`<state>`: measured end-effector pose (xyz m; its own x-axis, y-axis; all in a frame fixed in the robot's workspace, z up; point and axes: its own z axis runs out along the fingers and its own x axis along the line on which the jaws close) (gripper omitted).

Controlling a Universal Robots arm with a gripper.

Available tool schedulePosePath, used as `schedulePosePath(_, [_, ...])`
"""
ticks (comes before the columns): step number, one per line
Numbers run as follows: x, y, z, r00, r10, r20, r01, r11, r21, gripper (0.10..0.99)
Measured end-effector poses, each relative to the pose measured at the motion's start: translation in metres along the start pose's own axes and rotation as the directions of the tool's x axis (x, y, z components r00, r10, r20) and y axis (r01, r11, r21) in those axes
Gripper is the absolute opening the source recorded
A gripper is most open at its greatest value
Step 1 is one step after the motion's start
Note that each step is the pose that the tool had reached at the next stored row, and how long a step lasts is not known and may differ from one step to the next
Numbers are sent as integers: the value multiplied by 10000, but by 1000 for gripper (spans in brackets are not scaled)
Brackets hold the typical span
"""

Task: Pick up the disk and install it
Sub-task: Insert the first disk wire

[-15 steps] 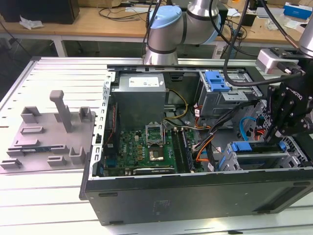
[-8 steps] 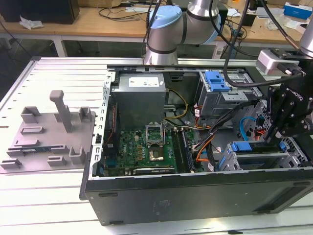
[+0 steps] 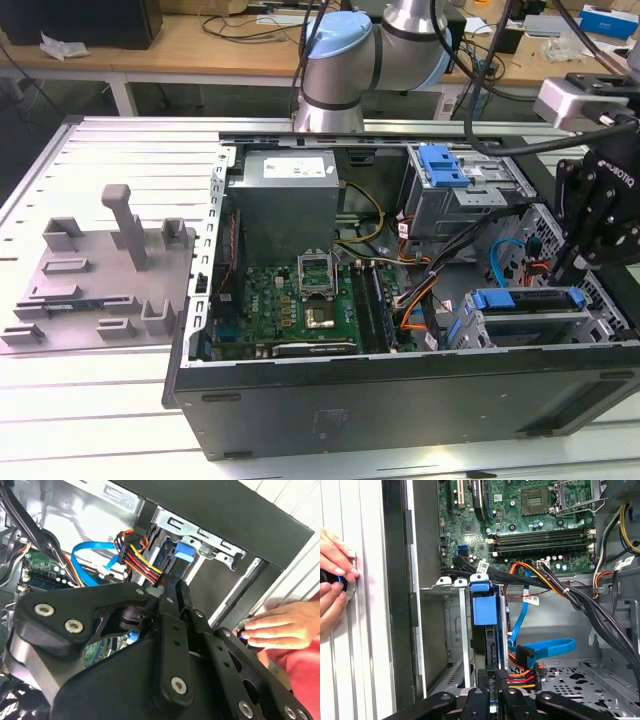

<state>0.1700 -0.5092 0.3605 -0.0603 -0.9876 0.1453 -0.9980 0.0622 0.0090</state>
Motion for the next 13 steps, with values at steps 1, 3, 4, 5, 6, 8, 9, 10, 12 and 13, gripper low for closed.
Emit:
schedulePosePath(1, [-47,2,-7,9999,1,-112,-1,10000,7,165])
schedulePosePath(3, [-111,7,-16,9997,4,-247,-3,10000,15,165])
schedulePosePath(4, [-119,7,-17,9996,6,-292,-6,10000,18,165])
schedulePosePath(5, [-119,6,-17,9996,6,-295,-5,10000,23,165])
schedulePosePath(6, [-119,6,-17,9996,11,-295,-10,10000,32,165])
schedulePosePath(8, [-118,6,-14,9995,82,-294,-81,10000,29,165])
schedulePosePath(9, [-117,7,-6,9994,176,-292,-176,9998,15,165])
schedulePosePath(10, [-117,7,0,9993,230,-291,-230,9997,7,165])
schedulePosePath(12, [-118,6,8,9993,214,-291,-214,9998,9,165])
schedulePosePath(13, [-119,6,10,9994,167,-289,-167,9999,16,165])
